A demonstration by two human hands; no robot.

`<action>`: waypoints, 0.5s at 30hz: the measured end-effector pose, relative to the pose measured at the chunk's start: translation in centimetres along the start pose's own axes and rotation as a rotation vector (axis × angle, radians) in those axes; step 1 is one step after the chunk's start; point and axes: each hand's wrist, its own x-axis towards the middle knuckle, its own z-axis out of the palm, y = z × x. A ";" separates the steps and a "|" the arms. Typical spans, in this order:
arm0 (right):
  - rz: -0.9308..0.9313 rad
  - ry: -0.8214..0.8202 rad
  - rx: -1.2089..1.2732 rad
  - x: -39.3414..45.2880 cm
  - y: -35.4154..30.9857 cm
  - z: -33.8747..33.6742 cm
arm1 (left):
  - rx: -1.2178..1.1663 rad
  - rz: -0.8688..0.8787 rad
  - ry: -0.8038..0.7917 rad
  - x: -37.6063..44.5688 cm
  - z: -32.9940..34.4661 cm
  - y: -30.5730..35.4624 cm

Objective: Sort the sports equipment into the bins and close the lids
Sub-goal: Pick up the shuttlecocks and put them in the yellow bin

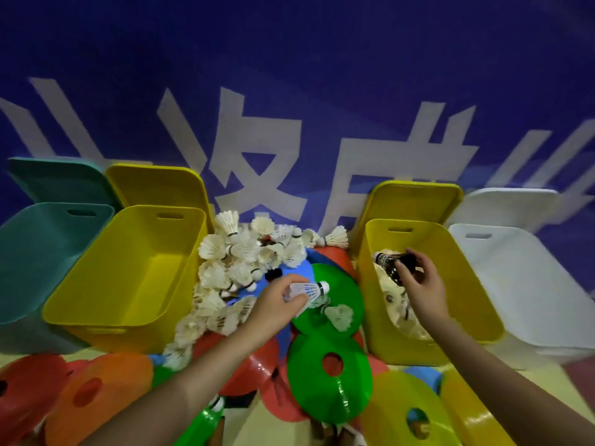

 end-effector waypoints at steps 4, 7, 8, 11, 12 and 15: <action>0.035 0.033 -0.286 2.0 3.7 -7.8 | -0.063 -0.004 -0.045 2.5 6.4 3.1; 0.037 -0.029 -0.481 3.1 6.4 -11.3 | -0.064 0.018 -0.075 4.0 10.6 5.3; 0.024 -0.072 -0.531 3.4 7.0 -11.9 | -0.051 0.028 -0.089 4.5 11.8 5.9; -0.025 -0.173 -0.638 3.9 8.5 -12.8 | 0.006 0.050 -0.135 6.7 14.9 7.2; -0.046 -0.179 -0.646 3.9 8.7 -12.5 | 0.031 0.057 -0.135 7.4 15.4 7.3; -0.090 -0.138 -0.594 3.7 9.3 -12.8 | 0.149 0.078 -0.134 10.1 18.2 8.0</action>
